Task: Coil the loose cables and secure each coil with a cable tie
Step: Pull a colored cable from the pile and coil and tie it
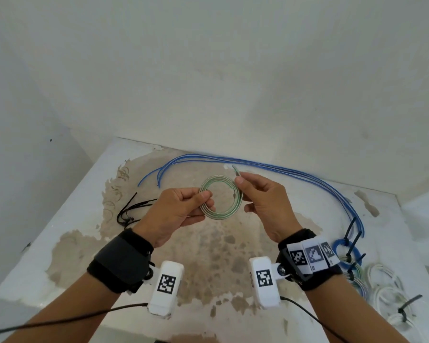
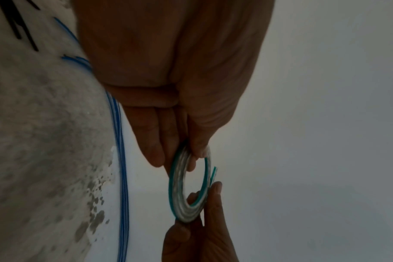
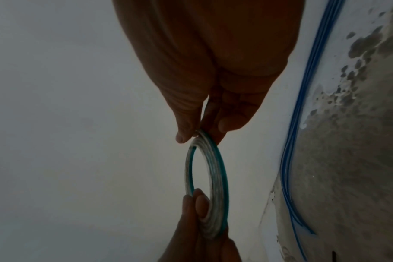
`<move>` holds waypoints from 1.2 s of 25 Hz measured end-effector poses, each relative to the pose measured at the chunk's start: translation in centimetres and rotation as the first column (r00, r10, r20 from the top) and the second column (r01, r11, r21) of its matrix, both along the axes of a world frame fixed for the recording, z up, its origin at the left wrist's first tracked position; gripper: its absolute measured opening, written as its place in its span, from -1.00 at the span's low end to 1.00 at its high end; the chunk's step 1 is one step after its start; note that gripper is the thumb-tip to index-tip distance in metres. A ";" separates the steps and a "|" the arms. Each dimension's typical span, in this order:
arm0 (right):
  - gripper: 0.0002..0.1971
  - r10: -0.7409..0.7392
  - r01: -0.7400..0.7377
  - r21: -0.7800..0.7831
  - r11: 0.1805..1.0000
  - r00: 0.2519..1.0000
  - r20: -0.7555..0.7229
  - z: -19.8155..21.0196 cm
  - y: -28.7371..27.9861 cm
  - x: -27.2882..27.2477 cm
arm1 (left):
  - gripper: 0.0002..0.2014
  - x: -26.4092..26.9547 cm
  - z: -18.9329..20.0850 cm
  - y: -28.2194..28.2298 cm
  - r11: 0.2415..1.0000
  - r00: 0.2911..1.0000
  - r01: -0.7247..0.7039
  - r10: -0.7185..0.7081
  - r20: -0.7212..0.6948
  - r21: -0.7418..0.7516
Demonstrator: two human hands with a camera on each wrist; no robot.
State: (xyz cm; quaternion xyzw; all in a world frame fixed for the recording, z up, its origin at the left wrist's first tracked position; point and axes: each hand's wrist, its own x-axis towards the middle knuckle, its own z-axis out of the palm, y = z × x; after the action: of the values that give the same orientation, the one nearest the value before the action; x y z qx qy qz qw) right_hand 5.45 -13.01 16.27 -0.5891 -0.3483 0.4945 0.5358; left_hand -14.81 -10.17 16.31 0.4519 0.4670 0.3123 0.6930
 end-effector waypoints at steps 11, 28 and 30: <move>-0.66 0.087 -0.085 -0.023 0.996 0.990 0.115 0.1 0.9 -5.1 | -0.80 -4.6 -0.5 2.7 0.994 0.993 0.100 -0.097 -0.060 0.050; -0.78 0.074 -0.080 -0.166 0.983 0.996 -0.043 -0.7 -2.2 -4.3 | -0.44 -2.3 -1.0 2.6 0.934 0.937 0.341 -0.329 -0.118 0.105; -0.76 0.117 -0.121 -0.154 0.981 0.993 -0.030 -0.4 -2.7 -3.8 | -0.59 -0.4 -1.2 2.0 0.902 0.913 0.352 -0.273 -0.304 0.249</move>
State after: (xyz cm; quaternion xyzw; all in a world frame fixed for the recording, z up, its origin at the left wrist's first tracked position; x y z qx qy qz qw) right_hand 1.62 -15.67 15.88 -0.6022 -0.3378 0.5573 0.4612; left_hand -15.18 -8.18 15.14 0.6579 0.4225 0.2006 0.5904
